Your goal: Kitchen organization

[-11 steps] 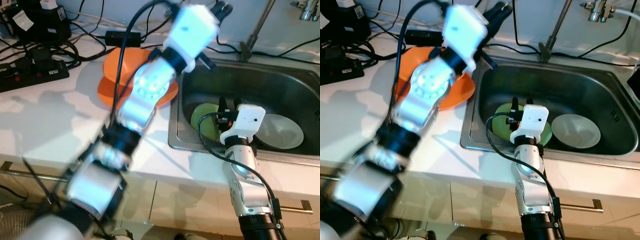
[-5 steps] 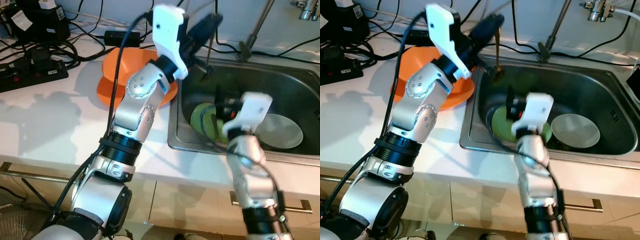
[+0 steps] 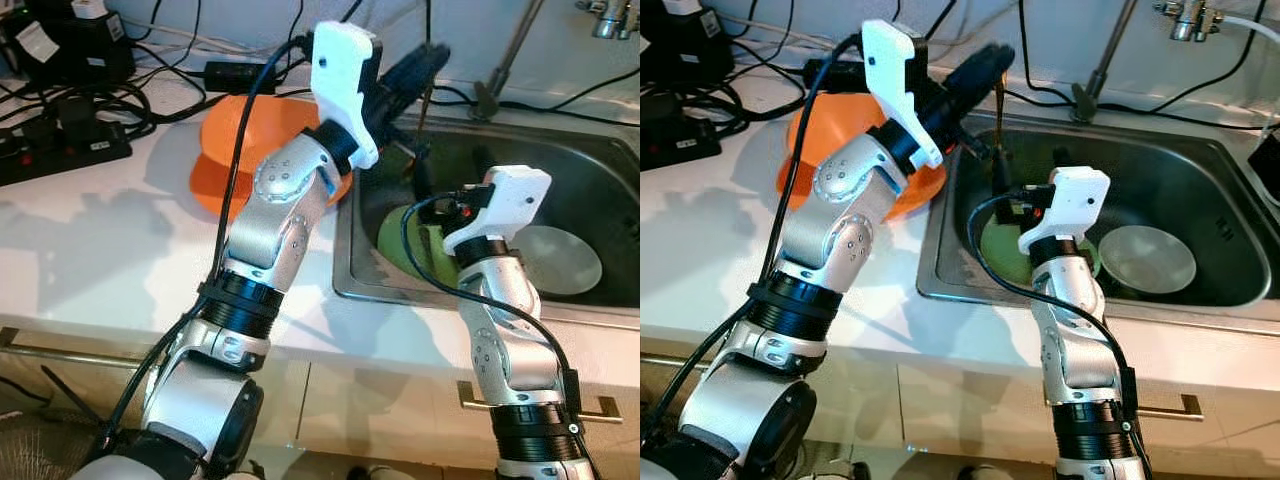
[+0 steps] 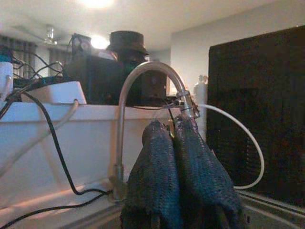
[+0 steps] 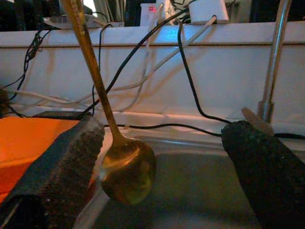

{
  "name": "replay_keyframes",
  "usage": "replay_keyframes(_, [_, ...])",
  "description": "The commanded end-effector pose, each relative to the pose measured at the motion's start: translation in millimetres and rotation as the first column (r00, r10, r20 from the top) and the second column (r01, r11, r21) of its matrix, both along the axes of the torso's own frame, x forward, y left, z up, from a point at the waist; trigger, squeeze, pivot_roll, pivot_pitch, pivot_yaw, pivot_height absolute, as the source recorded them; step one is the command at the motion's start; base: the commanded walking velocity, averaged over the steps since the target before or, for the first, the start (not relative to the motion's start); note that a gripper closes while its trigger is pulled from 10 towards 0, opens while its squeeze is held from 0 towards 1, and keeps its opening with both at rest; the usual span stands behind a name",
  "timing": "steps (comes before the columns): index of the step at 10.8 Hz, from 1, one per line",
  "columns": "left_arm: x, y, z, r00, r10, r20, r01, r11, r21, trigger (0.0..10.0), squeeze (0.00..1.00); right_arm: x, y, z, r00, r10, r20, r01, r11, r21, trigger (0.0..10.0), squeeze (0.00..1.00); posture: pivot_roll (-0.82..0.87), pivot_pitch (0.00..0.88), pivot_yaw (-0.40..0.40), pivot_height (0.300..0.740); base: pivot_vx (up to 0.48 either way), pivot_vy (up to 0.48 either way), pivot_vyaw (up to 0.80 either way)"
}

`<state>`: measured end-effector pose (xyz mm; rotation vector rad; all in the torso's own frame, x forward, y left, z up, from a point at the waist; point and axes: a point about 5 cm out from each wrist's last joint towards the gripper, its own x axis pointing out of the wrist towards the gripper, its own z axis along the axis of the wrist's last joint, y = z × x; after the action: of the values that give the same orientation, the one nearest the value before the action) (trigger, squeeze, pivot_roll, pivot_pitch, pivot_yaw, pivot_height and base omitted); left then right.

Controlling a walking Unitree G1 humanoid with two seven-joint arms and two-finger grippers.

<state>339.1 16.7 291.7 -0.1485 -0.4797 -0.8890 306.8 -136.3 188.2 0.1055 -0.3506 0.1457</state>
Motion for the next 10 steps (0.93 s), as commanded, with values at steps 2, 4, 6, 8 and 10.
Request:
replay_keyframes(2, [-5.0, -4.0, 1.9, 0.999, -0.032, 0.012, 0.031, 0.999, 0.023, 10.0, 0.00, -2.2, 1.3, 10.4, 0.998, 0.066, 0.025, -0.067, 0.998, 0.012, 10.0, 1.00, -0.04, 0.056, -0.066, 0.740, 0.000, 0.000, 0.00])
replay_keyframes(4, [-5.9, -6.7, -1.0, 0.999, -0.047, 0.000, 0.047, 0.998, 0.035, 10.0, 0.00, -4.3, 7.6, 11.2, 0.993, 0.113, 0.023, -0.112, 0.993, -0.039, 10.0, 0.25, -0.05, 0.056, -0.066, 0.740, 0.000, 0.000, 0.00])
replay_keyframes(6, [-8.8, -9.7, -4.0, 0.997, -0.072, -0.011, 0.072, 0.996, 0.046, 10.0, 0.00, -4.9, 13.4, 11.1, 0.989, 0.144, 0.025, -0.142, 0.988, -0.055, 10.0, 0.00, -0.04, 0.052, -0.071, 0.740, 0.000, 0.000, 0.00])
replay_keyframes(8, [-12.0, -10.2, -6.4, 0.995, -0.093, -0.021, 0.094, 0.994, 0.059, 10.0, 0.00, -3.7, 14.8, 11.4, 0.989, 0.149, 0.022, -0.147, 0.987, -0.071, 10.0, 0.00, -0.04, 0.050, -0.074, 0.740, 0.000, 0.000, 0.00])
replay_keyframes(10, [-15.8, -11.3, -8.9, 0.993, -0.111, -0.030, 0.113, 0.991, 0.070, 10.0, 0.00, -0.5, 13.1, 10.3, 0.992, 0.123, 0.019, -0.121, 0.989, -0.082, 10.0, 0.00, -0.03, 0.041, -0.080, 0.740, 0.000, 0.000, 0.00])
